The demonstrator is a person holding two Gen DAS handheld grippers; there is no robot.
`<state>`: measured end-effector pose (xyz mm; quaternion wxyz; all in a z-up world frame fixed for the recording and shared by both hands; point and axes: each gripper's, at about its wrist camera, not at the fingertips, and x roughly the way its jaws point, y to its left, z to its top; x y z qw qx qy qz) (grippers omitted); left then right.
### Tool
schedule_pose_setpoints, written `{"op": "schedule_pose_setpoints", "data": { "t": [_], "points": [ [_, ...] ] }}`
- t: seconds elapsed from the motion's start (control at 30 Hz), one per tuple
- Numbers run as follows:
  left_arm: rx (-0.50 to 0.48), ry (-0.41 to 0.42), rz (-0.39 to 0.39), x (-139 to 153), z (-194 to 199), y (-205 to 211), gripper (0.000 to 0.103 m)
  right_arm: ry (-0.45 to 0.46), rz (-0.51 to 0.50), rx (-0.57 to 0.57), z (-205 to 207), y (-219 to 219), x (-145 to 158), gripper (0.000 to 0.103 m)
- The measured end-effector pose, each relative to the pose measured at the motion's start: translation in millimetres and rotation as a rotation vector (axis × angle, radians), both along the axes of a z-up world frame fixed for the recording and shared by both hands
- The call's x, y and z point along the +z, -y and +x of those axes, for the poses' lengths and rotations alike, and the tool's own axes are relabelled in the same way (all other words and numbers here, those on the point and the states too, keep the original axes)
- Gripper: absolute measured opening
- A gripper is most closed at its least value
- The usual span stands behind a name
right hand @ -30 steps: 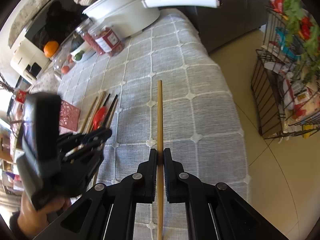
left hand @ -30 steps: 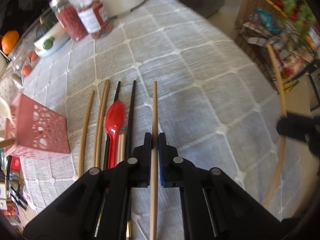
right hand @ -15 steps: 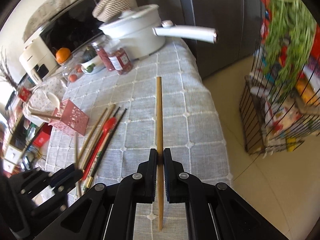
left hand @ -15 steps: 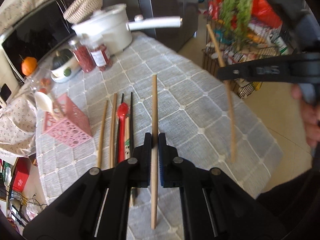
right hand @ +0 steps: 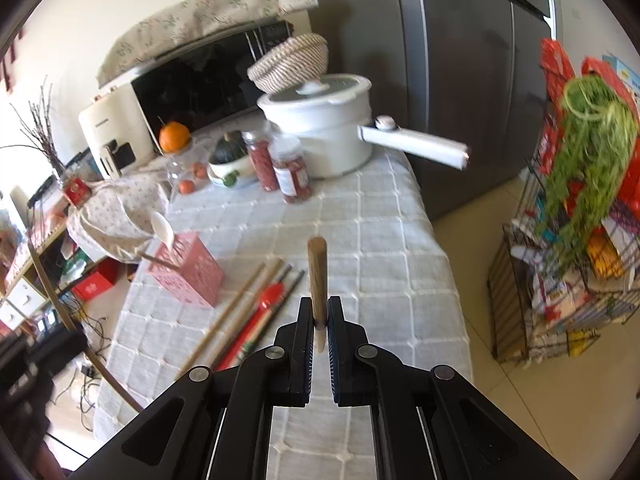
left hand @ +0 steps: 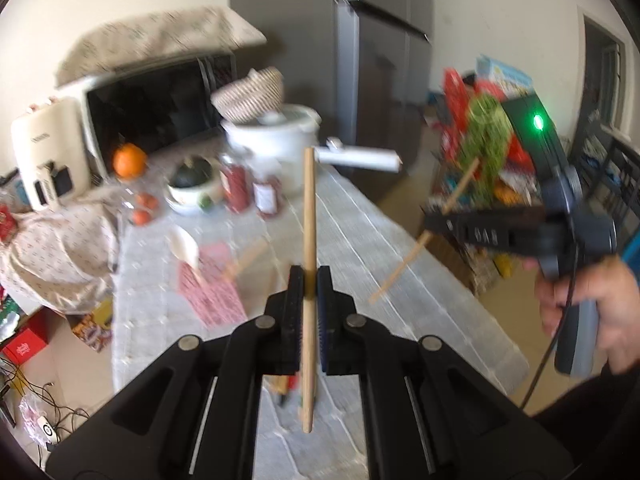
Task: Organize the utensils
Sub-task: 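Lift both chopsticks and carry them over the pink holder with both tools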
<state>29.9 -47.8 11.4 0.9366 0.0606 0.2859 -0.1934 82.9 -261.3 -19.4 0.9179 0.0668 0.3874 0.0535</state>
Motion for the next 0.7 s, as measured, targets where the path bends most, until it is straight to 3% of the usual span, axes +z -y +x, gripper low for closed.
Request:
{"op": "schedule_pose_setpoints", "data": {
  "t": [0.37,0.6,0.7],
  "points": [
    [0.197,0.228,-0.116,24.6,47.0,-41.9,0.007,0.061,0.020,0.037,14.7,-35.3,18.9,0.007],
    [0.306,0.406,-0.100,10.4,74.3,-50.5,0.007,0.047,0.018,0.045,22.1,-39.9,12.8,0.007],
    [0.338,0.427,-0.087,0.7,89.1,-52.7,0.007,0.038,0.021,0.043,26.0,-39.2,9.9,0.006]
  ]
}}
